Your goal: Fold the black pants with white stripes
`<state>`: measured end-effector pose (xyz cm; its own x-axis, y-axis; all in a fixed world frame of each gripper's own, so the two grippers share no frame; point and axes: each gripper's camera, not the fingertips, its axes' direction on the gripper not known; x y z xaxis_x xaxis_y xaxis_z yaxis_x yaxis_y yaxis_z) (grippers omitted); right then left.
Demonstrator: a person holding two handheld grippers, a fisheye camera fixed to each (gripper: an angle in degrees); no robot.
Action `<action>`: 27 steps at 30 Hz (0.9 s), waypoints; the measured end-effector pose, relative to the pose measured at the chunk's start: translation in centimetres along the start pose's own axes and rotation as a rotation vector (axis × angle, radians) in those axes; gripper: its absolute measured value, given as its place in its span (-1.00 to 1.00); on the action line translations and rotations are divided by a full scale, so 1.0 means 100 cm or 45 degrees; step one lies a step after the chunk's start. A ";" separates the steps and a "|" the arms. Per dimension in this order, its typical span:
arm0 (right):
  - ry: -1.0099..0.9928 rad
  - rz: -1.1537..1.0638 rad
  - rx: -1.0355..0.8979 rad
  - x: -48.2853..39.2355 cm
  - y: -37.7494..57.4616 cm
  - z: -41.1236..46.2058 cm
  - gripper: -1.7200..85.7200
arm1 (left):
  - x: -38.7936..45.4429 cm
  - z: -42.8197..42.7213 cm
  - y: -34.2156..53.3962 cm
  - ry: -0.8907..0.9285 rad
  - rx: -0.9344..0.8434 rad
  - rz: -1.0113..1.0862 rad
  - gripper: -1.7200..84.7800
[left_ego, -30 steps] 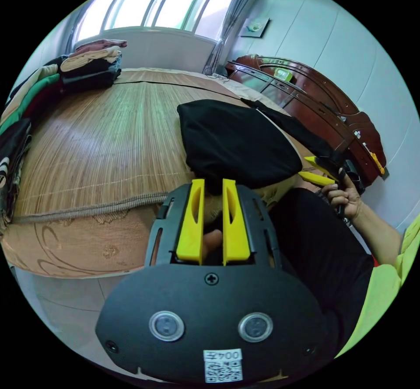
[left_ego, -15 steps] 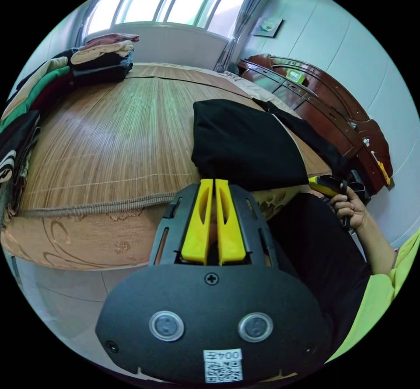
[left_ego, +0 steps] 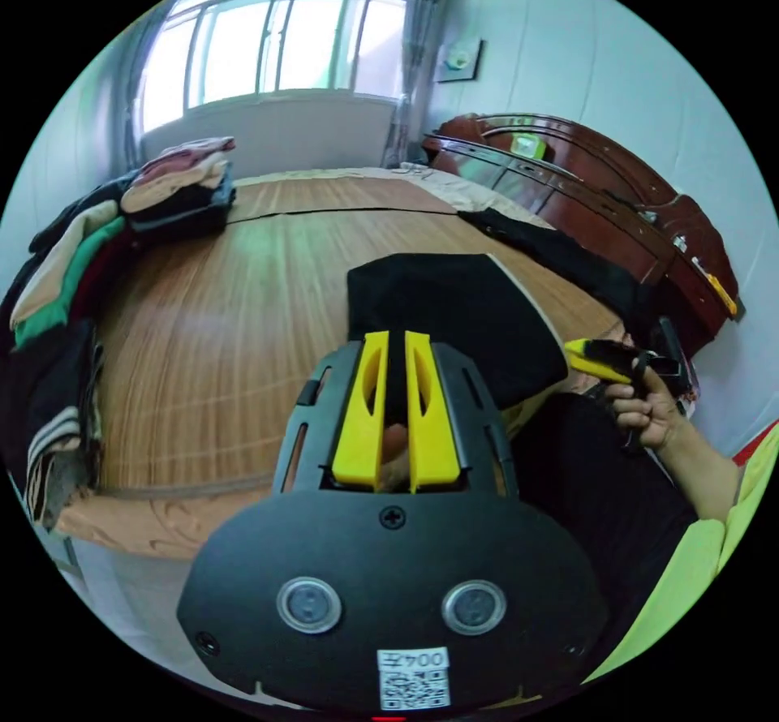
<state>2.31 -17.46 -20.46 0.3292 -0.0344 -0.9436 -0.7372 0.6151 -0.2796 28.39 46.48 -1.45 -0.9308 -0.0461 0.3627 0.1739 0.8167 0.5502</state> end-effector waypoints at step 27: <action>0.215 -0.736 -0.203 -0.072 -0.161 0.052 -0.80 | 0.180 0.318 -0.012 0.001 -0.315 0.468 -0.74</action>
<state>14.88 -22.97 -8.23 0.6135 -0.4587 -0.6428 -0.5506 0.3351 -0.7646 1.16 62.97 -19.53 -0.7926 0.2211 0.5683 0.5649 0.6169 0.5479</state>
